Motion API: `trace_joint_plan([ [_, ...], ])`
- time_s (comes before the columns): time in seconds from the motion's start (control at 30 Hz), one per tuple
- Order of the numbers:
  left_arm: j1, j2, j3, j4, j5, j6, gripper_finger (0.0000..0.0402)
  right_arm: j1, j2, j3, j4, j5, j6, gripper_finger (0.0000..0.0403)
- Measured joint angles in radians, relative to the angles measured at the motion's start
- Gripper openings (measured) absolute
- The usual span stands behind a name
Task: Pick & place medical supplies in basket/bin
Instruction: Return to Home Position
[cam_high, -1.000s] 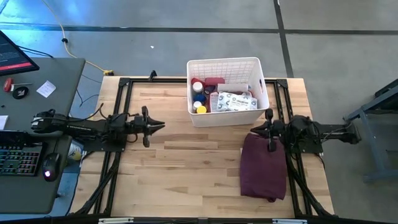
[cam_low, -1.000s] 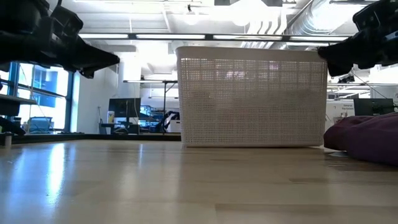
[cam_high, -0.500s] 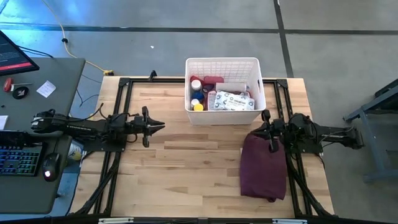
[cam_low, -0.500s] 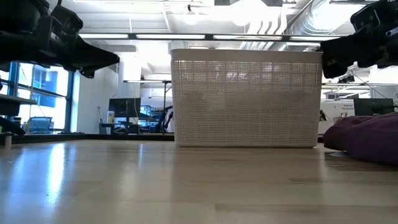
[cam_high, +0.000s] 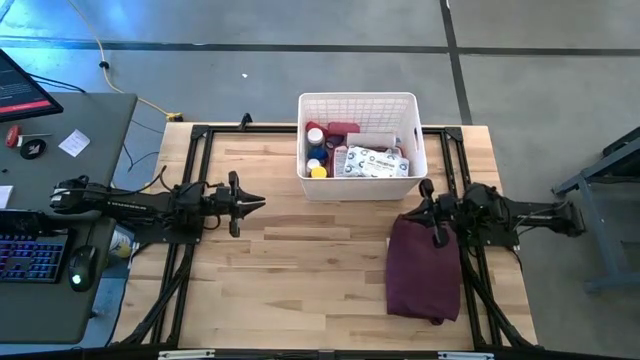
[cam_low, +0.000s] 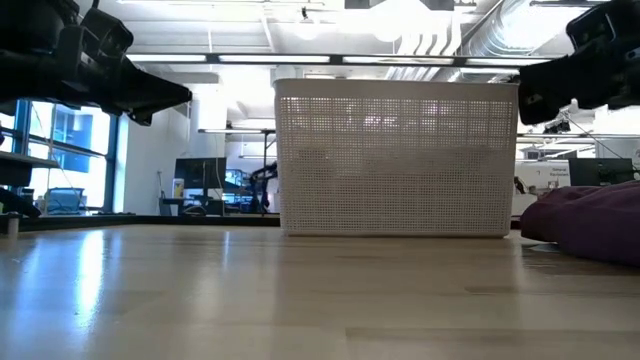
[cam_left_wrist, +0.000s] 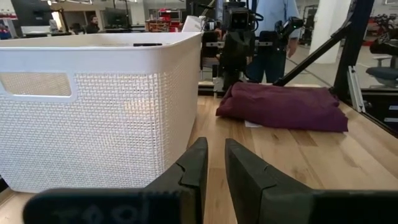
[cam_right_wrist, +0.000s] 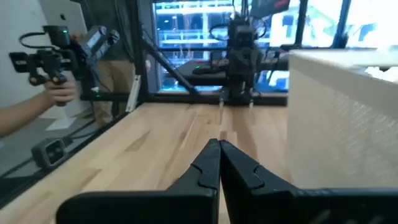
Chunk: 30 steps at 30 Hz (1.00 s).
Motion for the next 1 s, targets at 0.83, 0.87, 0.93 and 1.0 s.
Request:
trace_joint_plan([
  [0.83,0.000,0.000,0.000,-0.021,0.000,0.001,0.0092,-0.002,0.007,-0.001,-0.022,0.056,-0.031,0.0000],
  [0.87,0.000,0.000,0.000,-0.030,0.000,0.001,0.0092,-0.002,0.007,-0.001,-0.024,0.055,-0.031,0.0000],
  [0.93,0.000,0.000,0.000,-0.051,0.000,0.003,0.0092,-0.002,0.008,-0.001,-0.026,0.055,-0.031,0.0000],
  [1.0,0.000,0.000,0.000,-0.070,0.000,0.003,0.0092,-0.002,0.008,-0.001,-0.025,0.056,-0.022,0.0000],
])
